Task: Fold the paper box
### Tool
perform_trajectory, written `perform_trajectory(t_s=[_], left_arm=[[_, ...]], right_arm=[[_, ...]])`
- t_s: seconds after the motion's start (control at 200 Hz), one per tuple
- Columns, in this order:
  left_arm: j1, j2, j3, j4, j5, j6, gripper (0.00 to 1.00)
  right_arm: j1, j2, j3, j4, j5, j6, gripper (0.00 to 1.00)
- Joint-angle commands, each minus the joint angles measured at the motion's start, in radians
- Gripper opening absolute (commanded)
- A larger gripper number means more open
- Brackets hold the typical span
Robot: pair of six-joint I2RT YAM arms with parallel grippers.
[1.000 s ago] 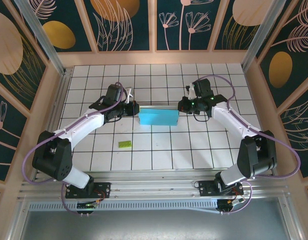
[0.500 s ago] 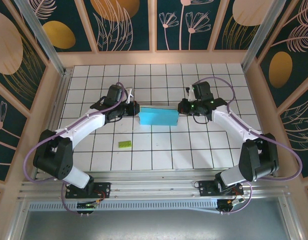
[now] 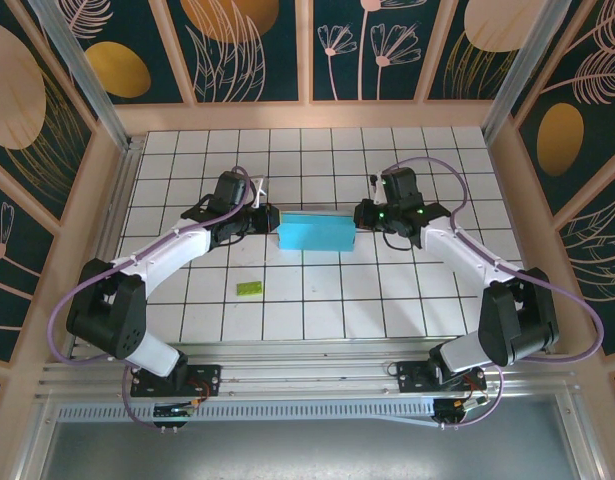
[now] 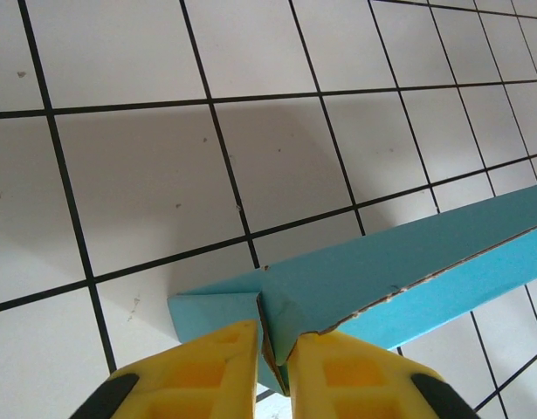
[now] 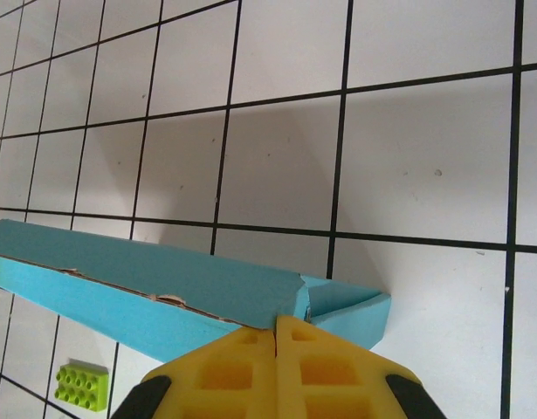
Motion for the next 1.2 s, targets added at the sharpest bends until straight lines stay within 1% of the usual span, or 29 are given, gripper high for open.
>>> perform_trajectory(t_s=[0.0, 0.055, 0.25, 0.32, 0.36, 0.435, 0.516, 0.561, 0.621, 0.726, 0.806, 0.916, 1.076, 1.191], left_arm=[[-0.001, 0.008, -0.050, -0.150, -0.042, -0.003, 0.22], [-0.001, -0.008, -0.050, -0.140, -0.039, -0.010, 0.28], [-0.001, -0.088, -0.062, -0.075, -0.026, -0.060, 0.29], [-0.001, -0.122, -0.084, -0.035, -0.031, -0.094, 0.32], [-0.001, -0.139, -0.093, -0.008, -0.036, -0.125, 0.35], [-0.001, -0.169, -0.117, 0.052, -0.046, -0.196, 0.44], [-0.001, -0.203, -0.154, 0.117, -0.071, -0.296, 0.45], [-0.001, -0.227, -0.183, 0.160, -0.083, -0.365, 0.48], [-0.001, -0.256, -0.222, 0.221, -0.098, -0.453, 0.55], [-0.001, -0.288, -0.296, 0.379, -0.091, -0.597, 0.79], [-0.001, -0.277, -0.327, 0.463, -0.074, -0.688, 0.90], [-0.001, -0.222, -0.323, 0.502, -0.052, -0.773, 0.95], [-0.001, -0.158, -0.338, 0.525, -0.061, -0.941, 0.95], [-0.003, -0.114, -0.352, 0.571, -0.040, -1.021, 0.98]], right_arm=[[0.040, 0.072, -0.088, -0.259, 0.031, 0.023, 0.02], [0.040, 0.074, -0.083, -0.255, 0.031, 0.024, 0.02], [0.042, 0.085, -0.062, -0.256, 0.034, 0.016, 0.02], [0.044, 0.086, -0.060, -0.255, 0.033, 0.016, 0.02], [0.046, 0.087, -0.060, -0.256, 0.031, 0.015, 0.02], [0.046, 0.088, -0.058, -0.256, 0.030, 0.014, 0.02], [0.046, 0.088, -0.057, -0.254, 0.027, 0.016, 0.01], [0.048, 0.088, -0.054, -0.254, 0.025, 0.015, 0.01], [0.048, 0.087, -0.049, -0.255, 0.025, 0.013, 0.01], [0.049, 0.091, -0.045, -0.253, 0.021, 0.012, 0.01], [0.052, 0.094, -0.042, -0.252, 0.016, 0.009, 0.01], [0.053, 0.098, -0.042, -0.253, 0.013, 0.007, 0.01], [0.056, 0.097, -0.045, -0.250, 0.011, 0.010, 0.00], [0.057, 0.097, -0.045, -0.250, 0.010, 0.010, 0.00]])
